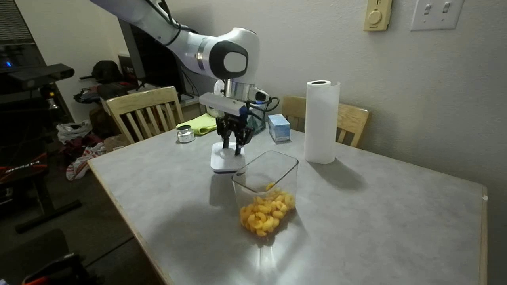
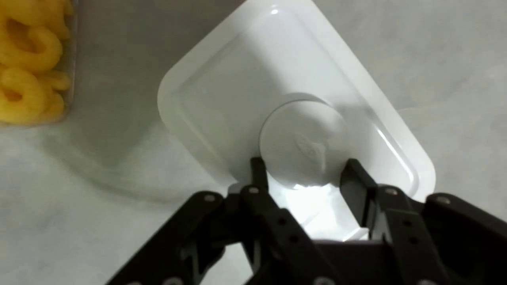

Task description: Put the lid on the clear storage bowl then push the button on the lid

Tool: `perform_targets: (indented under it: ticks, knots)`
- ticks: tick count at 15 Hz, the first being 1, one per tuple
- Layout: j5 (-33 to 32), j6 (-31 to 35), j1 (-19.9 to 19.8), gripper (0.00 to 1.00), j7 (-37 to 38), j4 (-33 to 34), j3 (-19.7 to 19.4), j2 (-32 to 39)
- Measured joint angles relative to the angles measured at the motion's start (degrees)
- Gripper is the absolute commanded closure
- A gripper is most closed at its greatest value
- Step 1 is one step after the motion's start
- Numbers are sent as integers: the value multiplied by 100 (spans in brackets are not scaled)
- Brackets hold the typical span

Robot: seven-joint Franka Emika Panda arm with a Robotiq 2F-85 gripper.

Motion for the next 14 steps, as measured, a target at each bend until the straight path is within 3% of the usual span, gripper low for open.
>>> perform_targets:
  ticks: [7,14]
  knots:
    - [45,-741,13,75,552,-419,-118,-1236]
    - [42,-638,-96,75,986,-1907,-665,-2618]
